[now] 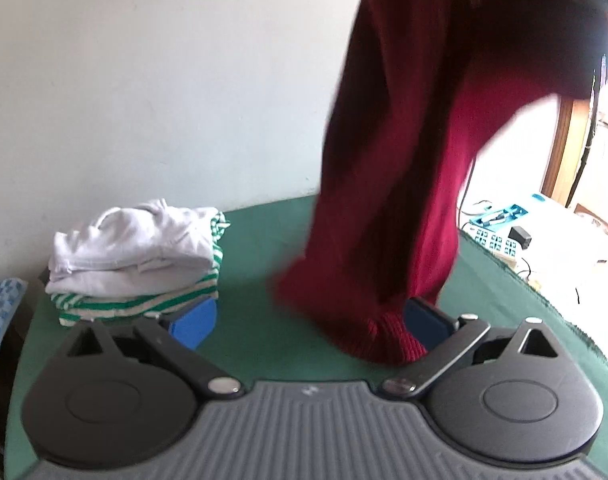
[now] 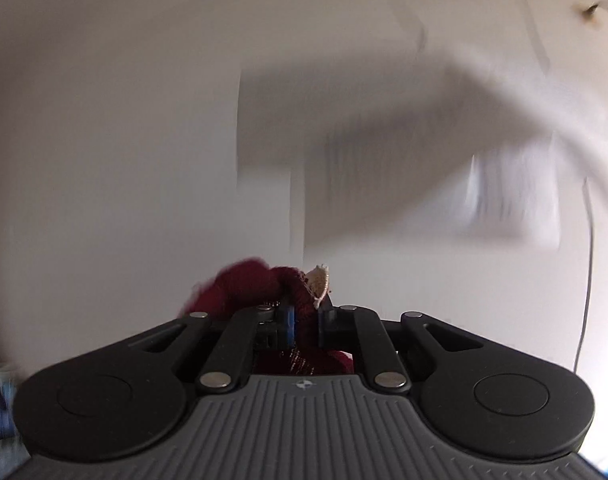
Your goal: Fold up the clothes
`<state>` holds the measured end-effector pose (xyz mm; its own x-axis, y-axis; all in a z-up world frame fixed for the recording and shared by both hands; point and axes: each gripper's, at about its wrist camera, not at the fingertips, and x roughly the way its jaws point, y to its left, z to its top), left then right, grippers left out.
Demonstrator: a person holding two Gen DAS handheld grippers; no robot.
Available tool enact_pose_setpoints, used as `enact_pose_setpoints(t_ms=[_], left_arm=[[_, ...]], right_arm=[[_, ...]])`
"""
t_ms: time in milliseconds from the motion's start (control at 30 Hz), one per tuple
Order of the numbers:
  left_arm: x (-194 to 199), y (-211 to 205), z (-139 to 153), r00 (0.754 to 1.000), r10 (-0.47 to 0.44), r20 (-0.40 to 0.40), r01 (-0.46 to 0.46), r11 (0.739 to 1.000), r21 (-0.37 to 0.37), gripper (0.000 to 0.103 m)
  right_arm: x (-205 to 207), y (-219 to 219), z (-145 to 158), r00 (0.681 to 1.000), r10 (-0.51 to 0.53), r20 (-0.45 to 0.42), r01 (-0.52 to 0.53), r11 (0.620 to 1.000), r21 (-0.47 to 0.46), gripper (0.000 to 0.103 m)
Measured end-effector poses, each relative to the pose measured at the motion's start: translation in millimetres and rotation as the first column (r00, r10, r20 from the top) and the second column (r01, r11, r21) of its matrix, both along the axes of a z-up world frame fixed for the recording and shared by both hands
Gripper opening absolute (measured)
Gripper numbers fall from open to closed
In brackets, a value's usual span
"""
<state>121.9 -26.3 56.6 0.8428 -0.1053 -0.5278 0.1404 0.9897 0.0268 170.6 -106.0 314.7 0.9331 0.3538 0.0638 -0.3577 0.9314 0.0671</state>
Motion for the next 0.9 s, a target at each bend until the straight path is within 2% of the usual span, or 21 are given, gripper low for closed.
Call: enact_pose_setpoints(t_ms=[67,133,167,233,333,433,467,500,567,633,667,733,800,867,900], left_arm=[[5.8,-0.6,3.6,1.000,0.018,-0.014,-0.018,1.000,0.004,0.102],[11.0,-3.8,6.6,0.999,0.012,-0.037,-0.013,1.000,-0.008,0.102],[12.3,-6.0,7.5,0.999,0.004,-0.035,-0.005,1.000,-0.015,0.102],[13.3,-17.1,7.3,1.000,-0.017,-0.009,0.018,1.000,0.014,0.102],[24.9,-38.9,-3.5,0.999,-0.026,-0.026,0.029,0.995,0.100,0.102],[45.6,-50.5,-19.7,0.994,-0.027,-0.110,0.039,0.994,0.104,0.099],[52.7,-52.8,-24.8,0.990,-0.025,-0.141,0.039,0.994,0.099,0.086],[58.9,-54.4,-29.1,0.986,-0.023,-0.167,0.039,0.995,0.092,0.079],[66.3,-54.4,-32.3,0.981,-0.026,-0.192,0.040,0.997,0.071,0.080],[68.9,-57.8,-32.8,0.982,-0.047,-0.184,0.060,0.996,0.067,0.092],[69.3,-62.0,-33.1,0.984,-0.051,-0.170,0.067,0.994,0.089,0.103],[69.2,-73.0,-34.1,0.990,-0.050,-0.130,0.071,0.984,0.163,0.102],[69.9,-84.3,-37.5,0.991,-0.078,-0.111,0.101,0.970,0.220,0.102],[73.0,-93.0,-42.5,0.989,-0.083,-0.120,0.113,0.958,0.264,0.102],[74.8,-96.4,-44.7,0.989,-0.080,-0.127,0.113,0.953,0.280,0.102]], right_arm=[[8.1,6.2,-18.9,0.993,-0.005,-0.114,0.001,0.999,-0.036,0.011],[15.6,13.7,-50.7,0.971,-0.023,-0.237,0.005,0.997,-0.077,0.011],[13.7,14.9,-67.7,0.960,-0.007,-0.282,-0.011,0.998,-0.062,0.012],[1.9,19.9,-98.8,0.921,0.115,-0.372,-0.129,0.992,-0.012,0.011],[-29.1,41.8,-129.7,0.900,0.157,-0.407,-0.212,0.973,-0.094,0.012],[-39.7,57.6,-146.6,0.911,0.120,-0.394,-0.212,0.957,-0.198,0.013],[-34.9,53.9,-150.7,0.915,0.108,-0.389,-0.204,0.955,-0.215,0.014],[-30.0,50.3,-154.3,0.918,0.095,-0.385,-0.195,0.953,-0.231,0.015],[-27.3,40.8,-153.7,0.920,0.060,-0.386,-0.159,0.960,-0.229,0.018],[-30.2,15.8,-164.1,0.910,0.021,-0.413,-0.119,0.970,-0.213,0.022],[-29.0,-2.0,-172.3,0.901,0.000,-0.434,-0.098,0.974,-0.203,0.026],[-28.4,-33.1,-191.3,0.878,-0.018,-0.478,-0.067,0.985,-0.161,0.026],[-29.7,-46.3,-201.1,0.862,-0.024,-0.506,-0.042,0.992,-0.119,0.029],[-24.6,-29.1,-225.7,0.839,-0.057,-0.542,-0.005,0.994,-0.112,0.048],[-22.7,-31.2,-230.0,0.828,-0.063,-0.558,0.014,0.996,-0.093,0.054]])
